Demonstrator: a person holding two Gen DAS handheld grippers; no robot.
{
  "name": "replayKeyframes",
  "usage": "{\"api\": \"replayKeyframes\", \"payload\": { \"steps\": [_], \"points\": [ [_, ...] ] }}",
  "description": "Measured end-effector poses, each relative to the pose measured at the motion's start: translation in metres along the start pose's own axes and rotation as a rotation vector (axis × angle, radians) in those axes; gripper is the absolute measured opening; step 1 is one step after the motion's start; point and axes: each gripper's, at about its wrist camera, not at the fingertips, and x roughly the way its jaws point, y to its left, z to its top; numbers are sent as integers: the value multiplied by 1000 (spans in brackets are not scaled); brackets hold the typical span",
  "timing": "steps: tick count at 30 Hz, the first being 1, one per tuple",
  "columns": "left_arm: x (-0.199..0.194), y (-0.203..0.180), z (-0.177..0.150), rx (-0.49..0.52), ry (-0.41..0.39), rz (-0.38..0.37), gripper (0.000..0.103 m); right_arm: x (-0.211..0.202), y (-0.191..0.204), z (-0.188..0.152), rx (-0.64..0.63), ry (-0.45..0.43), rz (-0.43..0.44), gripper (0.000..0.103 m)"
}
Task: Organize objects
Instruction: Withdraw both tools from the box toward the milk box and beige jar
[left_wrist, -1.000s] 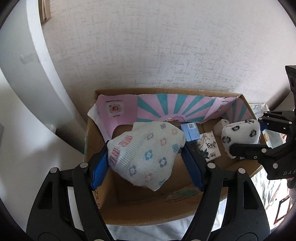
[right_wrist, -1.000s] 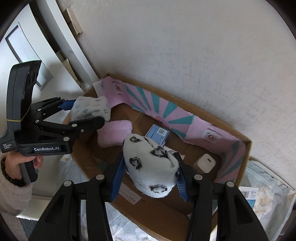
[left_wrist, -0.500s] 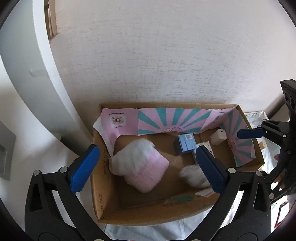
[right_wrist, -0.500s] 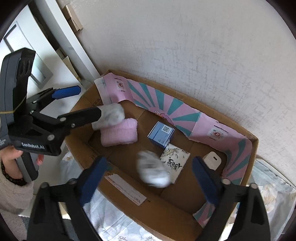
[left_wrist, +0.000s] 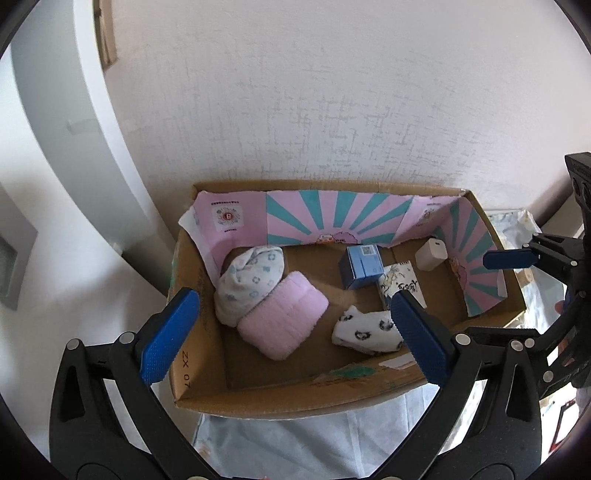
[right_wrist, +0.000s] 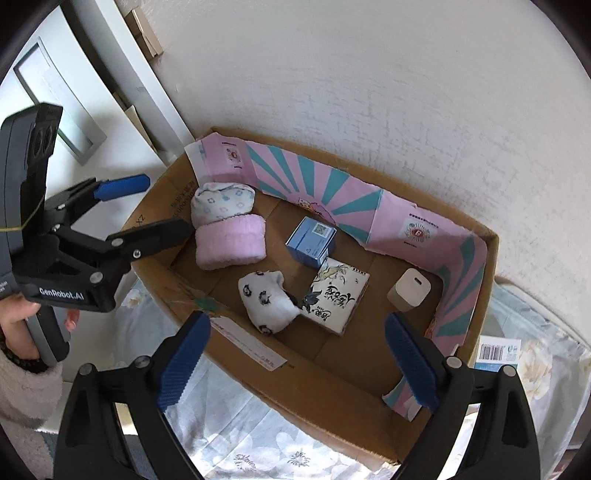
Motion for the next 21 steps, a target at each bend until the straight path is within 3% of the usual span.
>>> {"api": "replayKeyframes", "payload": {
  "steps": [9,16,21],
  "points": [
    [-18,-24,6,1,-34,-6,103,-30,-9,-15,-3,-27,-30,94],
    [-40,-66,20,72,-68,-40,103,-66,-32,-33,35,-59,-48,94],
    [-67,-104,36,115,-135,-32,103,-110,-58,-42,64,-114,-98,94]
  ]
}}
